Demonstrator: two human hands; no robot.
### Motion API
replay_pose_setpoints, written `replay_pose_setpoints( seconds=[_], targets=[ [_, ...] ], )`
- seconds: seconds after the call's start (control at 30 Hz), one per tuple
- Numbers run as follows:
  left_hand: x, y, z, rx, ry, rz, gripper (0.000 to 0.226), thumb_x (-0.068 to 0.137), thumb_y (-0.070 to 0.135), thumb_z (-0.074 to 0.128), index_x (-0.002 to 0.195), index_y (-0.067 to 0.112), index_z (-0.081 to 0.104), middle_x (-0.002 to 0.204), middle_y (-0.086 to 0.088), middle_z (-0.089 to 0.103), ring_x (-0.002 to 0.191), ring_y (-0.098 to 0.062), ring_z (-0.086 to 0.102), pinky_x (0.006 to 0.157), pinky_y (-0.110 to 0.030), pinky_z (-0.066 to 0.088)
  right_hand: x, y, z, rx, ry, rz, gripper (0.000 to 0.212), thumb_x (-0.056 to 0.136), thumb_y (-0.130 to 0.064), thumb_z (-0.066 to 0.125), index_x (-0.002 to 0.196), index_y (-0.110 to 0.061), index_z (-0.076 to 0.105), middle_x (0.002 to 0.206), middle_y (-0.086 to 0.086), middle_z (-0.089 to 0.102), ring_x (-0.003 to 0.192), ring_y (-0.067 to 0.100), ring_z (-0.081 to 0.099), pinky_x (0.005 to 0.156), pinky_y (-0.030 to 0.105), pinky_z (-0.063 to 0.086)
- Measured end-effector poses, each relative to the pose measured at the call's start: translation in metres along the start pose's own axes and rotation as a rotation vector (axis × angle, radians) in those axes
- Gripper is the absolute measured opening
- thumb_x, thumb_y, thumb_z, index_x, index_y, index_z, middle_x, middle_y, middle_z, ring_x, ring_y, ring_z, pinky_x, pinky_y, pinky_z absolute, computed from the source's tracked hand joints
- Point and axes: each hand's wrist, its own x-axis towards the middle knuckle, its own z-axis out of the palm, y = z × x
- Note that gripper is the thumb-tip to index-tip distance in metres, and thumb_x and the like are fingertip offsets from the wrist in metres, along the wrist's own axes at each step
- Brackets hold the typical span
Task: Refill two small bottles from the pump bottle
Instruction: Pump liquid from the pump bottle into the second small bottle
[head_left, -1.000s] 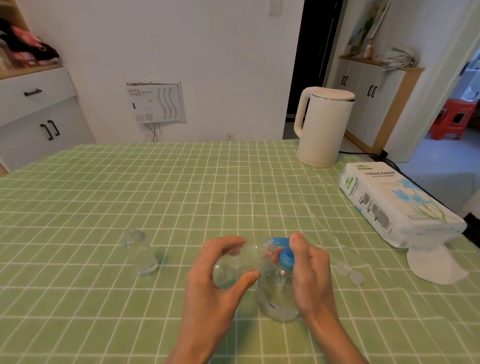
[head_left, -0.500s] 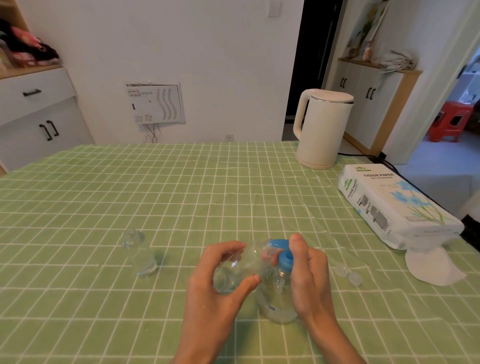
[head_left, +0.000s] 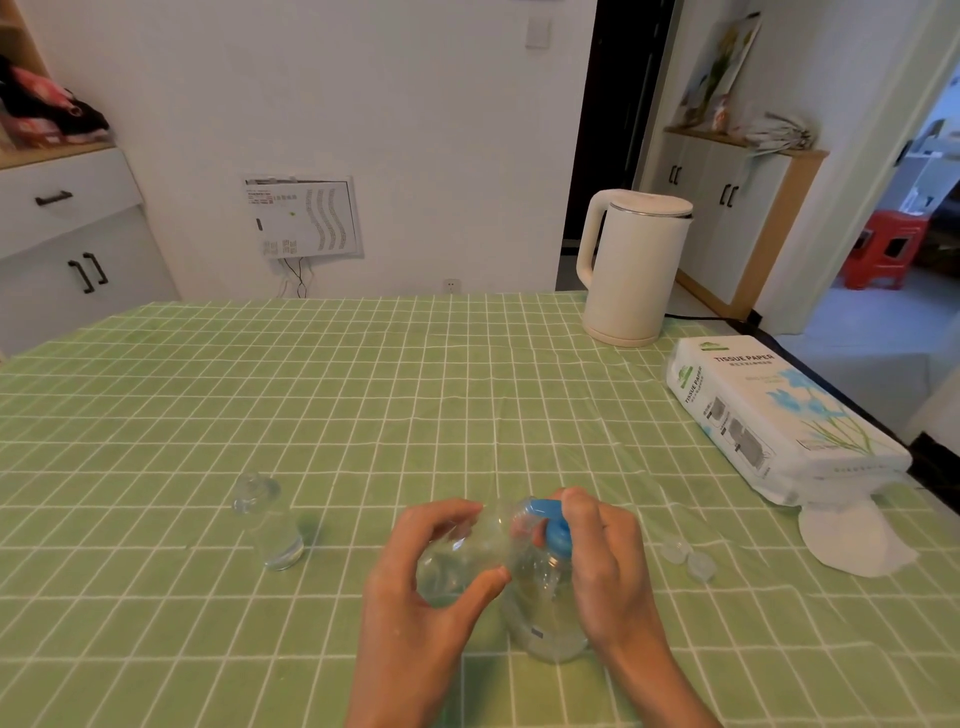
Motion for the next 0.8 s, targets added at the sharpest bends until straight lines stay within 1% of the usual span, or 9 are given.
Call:
replay_pose_setpoints(
  seconds=[0.07,0.13,0.2,0.27,0.3,0.4,0.57,0.7,0.8],
  targets=[
    [-0.0013,-0.0001,-0.0003,-0.002,0.003,-0.008,0.046,0.066,0.017,0.087,0.109,0.026,0.073,0.105,0.01,0.075,0.108,-0.009,0.071,0.09,-0.007,0.048,-0.0002,-0.0005,0.0004,-0.022,0.0,-0.017,0.075,0.09,-0.055,0.038,0.068,0.013,0.06,0.064,0.027,0.063,0.067,0.047,0.056,0.067,0.057,0.048],
    [-0.0022,0.0006,-0.0003,-0.002,0.006,-0.01,0.046,0.066,0.017,0.088,0.109,0.026,0.073,0.105,0.009,0.075,0.107,-0.009,0.071,0.09,-0.007,0.048,-0.0009,0.0001,0.0006,-0.038,0.013,-0.011,0.078,0.09,-0.058,0.037,0.069,0.013,0.058,0.063,0.029,0.058,0.064,0.046,0.053,0.066,0.058,0.047],
    [-0.0024,0.0013,-0.0007,0.005,0.005,-0.008,0.047,0.067,0.015,0.091,0.11,0.025,0.073,0.104,0.008,0.076,0.107,-0.009,0.071,0.09,-0.007,0.048,-0.0015,0.0019,0.0004,-0.04,0.026,0.019,0.072,0.091,-0.063,0.034,0.067,-0.006,0.072,0.063,0.011,0.071,0.068,0.041,0.063,0.072,0.052,0.051],
    [-0.0022,0.0014,-0.0011,0.018,0.0,-0.005,0.051,0.069,0.005,0.096,0.11,0.025,0.073,0.104,0.007,0.076,0.107,-0.009,0.071,0.091,-0.007,0.048,-0.0022,0.0022,0.0009,-0.038,0.027,0.043,0.07,0.092,-0.068,0.033,0.068,-0.021,0.079,0.07,0.01,0.077,0.072,0.043,0.068,0.076,0.052,0.054],
    [-0.0019,0.0017,-0.0013,0.018,-0.001,-0.003,0.051,0.07,0.003,0.095,0.11,0.025,0.073,0.104,0.006,0.076,0.107,-0.01,0.071,0.091,-0.007,0.048,-0.0024,0.0018,0.0014,-0.039,0.027,0.049,0.072,0.092,-0.069,0.032,0.069,-0.021,0.08,0.07,0.011,0.077,0.073,0.045,0.068,0.076,0.055,0.054],
    [-0.001,0.0042,-0.0019,-0.004,0.007,0.005,0.047,0.068,0.012,0.092,0.109,0.024,0.074,0.103,0.005,0.076,0.106,-0.009,0.072,0.091,-0.007,0.048,-0.0016,0.0029,0.0021,-0.037,0.031,0.047,0.078,0.092,-0.071,0.032,0.067,-0.011,0.075,0.074,0.004,0.08,0.072,0.039,0.071,0.079,0.058,0.056],
    [-0.0006,0.0047,-0.0015,-0.023,0.006,0.006,0.047,0.067,0.014,0.091,0.109,0.024,0.074,0.103,0.004,0.076,0.106,-0.01,0.072,0.09,-0.007,0.048,-0.001,0.0036,0.001,-0.021,0.026,0.028,0.078,0.092,-0.069,0.033,0.069,-0.007,0.075,0.073,0.009,0.078,0.074,0.039,0.071,0.082,0.058,0.055],
    [0.0,0.0036,-0.0012,-0.022,-0.001,0.005,0.047,0.066,0.015,0.089,0.11,0.025,0.074,0.104,0.004,0.076,0.106,-0.011,0.072,0.091,-0.008,0.049,-0.0007,0.0017,0.0003,-0.013,-0.004,0.009,0.078,0.094,-0.063,0.032,0.07,-0.003,0.075,0.073,0.007,0.079,0.074,0.028,0.074,0.082,0.047,0.057],
    [-0.0012,0.0018,-0.0022,-0.013,-0.01,0.002,0.047,0.067,0.015,0.089,0.11,0.025,0.073,0.105,0.006,0.076,0.107,-0.01,0.071,0.091,-0.008,0.049,-0.0002,0.0005,-0.0004,-0.018,-0.016,-0.003,0.079,0.091,-0.06,0.034,0.069,0.008,0.067,0.067,0.021,0.07,0.073,0.047,0.065,0.074,0.051,0.052]
  ],
)
